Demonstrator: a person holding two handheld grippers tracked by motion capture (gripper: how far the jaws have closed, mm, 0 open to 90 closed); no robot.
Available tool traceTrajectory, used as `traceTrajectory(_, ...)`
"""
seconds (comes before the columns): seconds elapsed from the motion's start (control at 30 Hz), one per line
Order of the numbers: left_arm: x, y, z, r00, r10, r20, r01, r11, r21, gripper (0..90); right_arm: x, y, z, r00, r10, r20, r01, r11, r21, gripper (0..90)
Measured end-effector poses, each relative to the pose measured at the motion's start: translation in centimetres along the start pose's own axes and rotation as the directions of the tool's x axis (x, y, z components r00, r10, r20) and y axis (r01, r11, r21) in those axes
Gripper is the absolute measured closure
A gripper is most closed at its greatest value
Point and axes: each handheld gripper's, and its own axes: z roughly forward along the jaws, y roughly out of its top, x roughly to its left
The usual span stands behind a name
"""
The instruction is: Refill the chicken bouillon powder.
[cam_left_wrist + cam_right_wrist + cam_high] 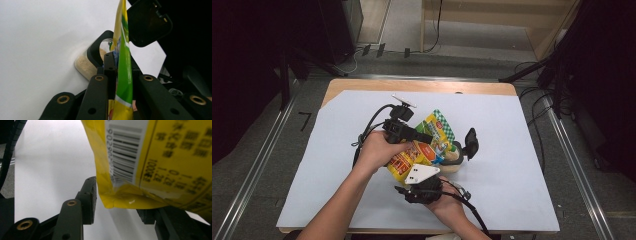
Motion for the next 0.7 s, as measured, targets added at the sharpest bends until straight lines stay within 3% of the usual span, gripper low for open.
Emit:
traceTrajectory(0.33, 0.6, -0.6, -1.7, 0.9989, -0.018, 0.044, 0.020, 0.9989, -0.043, 89.8, 0.1, 0.0, 0.4, 0.9998, 0.014, -0.012, -0.013, 1.000, 0.016, 51.8)
traceTrajectory(0.7, 1.4, -1.3, -4.4, 0.9965, -0.025, 0.079, 0.032, 0.9948, -0.096, 90.0, -0.6, 0.1, 0.3, 0.9972, 0.070, -0.026, -0.070, 0.998, -0.003, 46.2)
